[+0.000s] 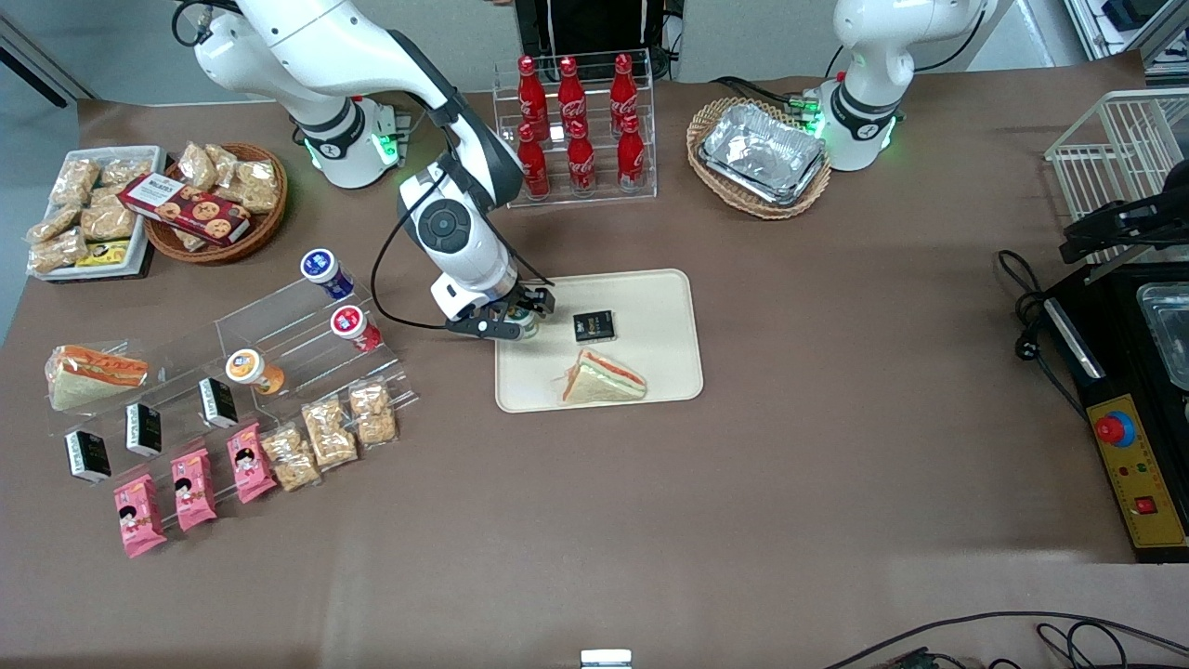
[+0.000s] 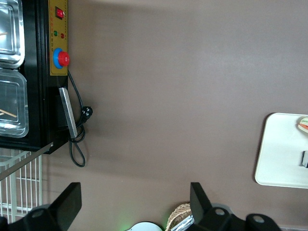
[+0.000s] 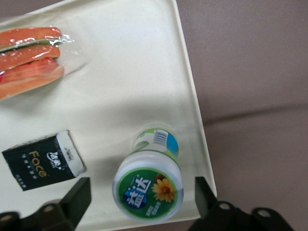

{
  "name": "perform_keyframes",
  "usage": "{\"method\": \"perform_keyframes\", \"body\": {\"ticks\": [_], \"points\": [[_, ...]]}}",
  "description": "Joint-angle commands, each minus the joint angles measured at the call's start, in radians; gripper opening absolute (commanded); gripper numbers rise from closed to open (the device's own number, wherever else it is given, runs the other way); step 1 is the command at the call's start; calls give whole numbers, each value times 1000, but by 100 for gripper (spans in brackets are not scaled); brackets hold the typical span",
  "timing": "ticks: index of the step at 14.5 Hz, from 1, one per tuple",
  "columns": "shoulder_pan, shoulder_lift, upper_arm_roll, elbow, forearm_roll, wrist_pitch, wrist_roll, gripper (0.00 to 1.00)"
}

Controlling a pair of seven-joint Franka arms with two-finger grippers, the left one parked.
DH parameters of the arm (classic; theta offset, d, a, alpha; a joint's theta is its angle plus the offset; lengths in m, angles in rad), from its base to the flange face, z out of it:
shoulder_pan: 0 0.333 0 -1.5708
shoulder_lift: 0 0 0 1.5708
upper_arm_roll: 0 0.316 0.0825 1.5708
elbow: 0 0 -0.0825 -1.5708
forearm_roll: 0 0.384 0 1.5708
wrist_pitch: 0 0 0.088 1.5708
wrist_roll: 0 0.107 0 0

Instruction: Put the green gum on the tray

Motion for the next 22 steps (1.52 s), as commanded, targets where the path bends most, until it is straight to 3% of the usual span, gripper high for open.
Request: {"method": "perform_keyframes", "body": {"ticks": [1, 4, 9, 14, 16, 19, 22], "points": [[3, -16, -20, 14, 32, 4, -14, 98], [-73, -88, -23, 16, 21, -80, -86, 98], [-309, -224, -23, 79, 19, -379, -386, 98], [-491, -321, -24, 206, 12, -640, -479, 99], [-544, -344, -24, 273, -37, -723, -497, 99], [-584, -328, -23, 476, -163, -896, -533, 99], [-627, -314, -24, 583, -171, -986, -533, 99]]}}
